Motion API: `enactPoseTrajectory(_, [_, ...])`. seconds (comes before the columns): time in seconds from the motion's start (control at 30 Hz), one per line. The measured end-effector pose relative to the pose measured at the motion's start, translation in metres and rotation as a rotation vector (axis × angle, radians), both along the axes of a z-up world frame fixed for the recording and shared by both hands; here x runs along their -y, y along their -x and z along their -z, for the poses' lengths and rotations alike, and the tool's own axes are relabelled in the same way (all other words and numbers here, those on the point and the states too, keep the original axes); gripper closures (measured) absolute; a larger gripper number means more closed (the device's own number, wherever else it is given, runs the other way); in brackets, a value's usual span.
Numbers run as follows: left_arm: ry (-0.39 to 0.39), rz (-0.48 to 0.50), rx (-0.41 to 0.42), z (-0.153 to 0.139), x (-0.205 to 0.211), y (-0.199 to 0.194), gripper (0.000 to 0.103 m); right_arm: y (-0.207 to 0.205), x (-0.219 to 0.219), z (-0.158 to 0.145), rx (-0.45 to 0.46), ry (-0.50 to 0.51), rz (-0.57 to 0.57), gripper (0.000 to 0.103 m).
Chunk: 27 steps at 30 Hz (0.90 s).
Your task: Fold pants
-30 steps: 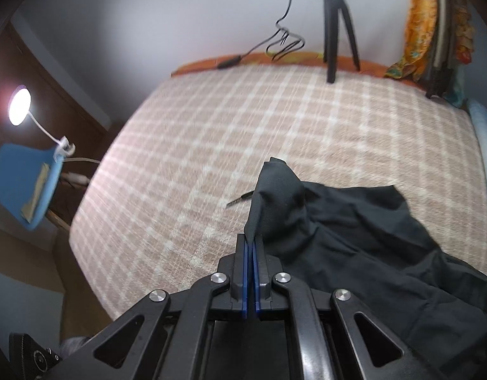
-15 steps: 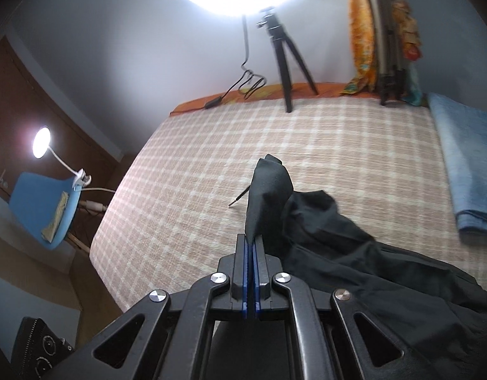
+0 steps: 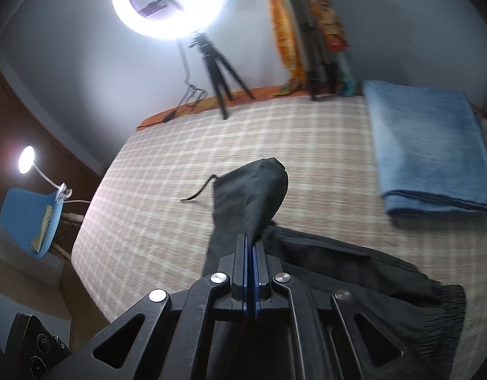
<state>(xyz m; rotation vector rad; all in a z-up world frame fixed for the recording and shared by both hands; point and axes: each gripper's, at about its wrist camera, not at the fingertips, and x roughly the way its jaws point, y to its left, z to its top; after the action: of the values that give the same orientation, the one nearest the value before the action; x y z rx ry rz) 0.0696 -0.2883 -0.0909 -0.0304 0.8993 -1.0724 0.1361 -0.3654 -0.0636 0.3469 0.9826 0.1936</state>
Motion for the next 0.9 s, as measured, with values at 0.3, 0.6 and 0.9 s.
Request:
enactPoseTrajectory(0.3, [-0.017,0.095,-0.015,0.002,0.057,0.006,0.1,0.025,0.065,0.01,-0.01,0.015,0.078,0.103])
enactPoseTrajectory(0.6, [-0.041,0.169,0.013,0.001,0.107,0.013,0.1,0.04,0.115,0.013,-0.021,0.045,0.127,0.103])
enactPoseTrajectory(0.9, [-0.062,0.177,-0.01,0.015,0.138,0.013,0.1,0.046,0.148,0.03,-0.049,0.064,0.146,0.103])
